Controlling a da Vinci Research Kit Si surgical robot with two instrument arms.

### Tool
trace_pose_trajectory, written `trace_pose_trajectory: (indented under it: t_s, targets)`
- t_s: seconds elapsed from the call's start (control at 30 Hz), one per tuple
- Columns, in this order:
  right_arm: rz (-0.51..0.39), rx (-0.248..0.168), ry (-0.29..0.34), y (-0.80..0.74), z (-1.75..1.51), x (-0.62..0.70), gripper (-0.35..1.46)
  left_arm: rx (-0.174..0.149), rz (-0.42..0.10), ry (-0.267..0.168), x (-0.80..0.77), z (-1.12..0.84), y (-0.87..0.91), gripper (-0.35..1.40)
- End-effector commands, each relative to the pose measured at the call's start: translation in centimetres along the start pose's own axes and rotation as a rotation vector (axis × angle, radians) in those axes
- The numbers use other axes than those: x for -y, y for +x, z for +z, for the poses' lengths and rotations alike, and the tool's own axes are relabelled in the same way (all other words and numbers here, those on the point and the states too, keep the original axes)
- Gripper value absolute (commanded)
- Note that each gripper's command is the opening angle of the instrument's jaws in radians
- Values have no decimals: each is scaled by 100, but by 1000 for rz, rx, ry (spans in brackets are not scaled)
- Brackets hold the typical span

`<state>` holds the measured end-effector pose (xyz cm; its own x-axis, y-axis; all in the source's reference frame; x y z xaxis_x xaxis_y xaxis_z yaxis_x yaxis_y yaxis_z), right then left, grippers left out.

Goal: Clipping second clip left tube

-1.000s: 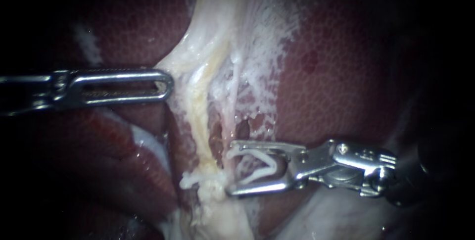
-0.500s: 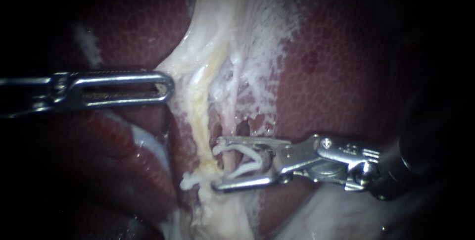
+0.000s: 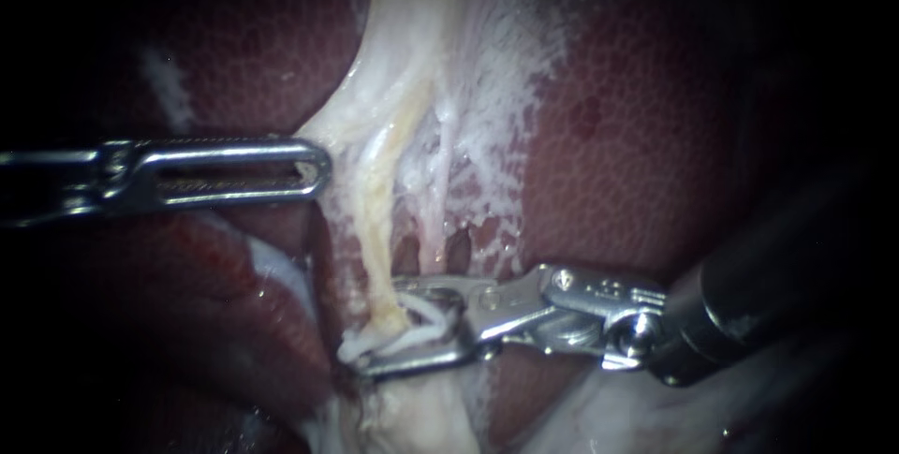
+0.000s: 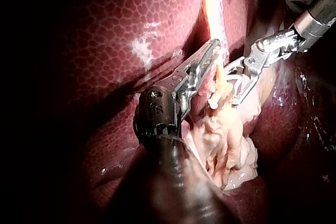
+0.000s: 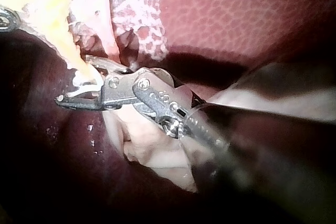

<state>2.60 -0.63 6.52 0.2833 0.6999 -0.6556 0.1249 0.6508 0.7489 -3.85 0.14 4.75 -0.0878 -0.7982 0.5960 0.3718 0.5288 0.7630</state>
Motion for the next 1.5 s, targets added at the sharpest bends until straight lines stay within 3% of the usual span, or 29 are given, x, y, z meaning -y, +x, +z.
trace_pose_trajectory:
  t_s: [0.03,0.37,0.6,0.7,0.8,0.87,1.5]
  targets:
    - [2,-1,-2,0,2,-1,54,0,0,0,0,1,0,-35]
    - [25,8,2,2,9,-6,51,1,2,-1,0,2,3,-35]
    - [70,48,-5,1,7,-8,35,1,2,-1,0,2,4,-35]
    - [82,60,-17,1,5,-7,13,1,2,-1,0,3,4,-35]
    - [95,85,-36,0,3,-8,-24,1,3,-1,0,3,5,-35]
    - [96,91,-47,-1,0,-9,-35,1,3,-1,0,3,5,-35]
    - [95,92,-48,-4,-4,-13,-35,1,4,-1,-2,3,7,-35]
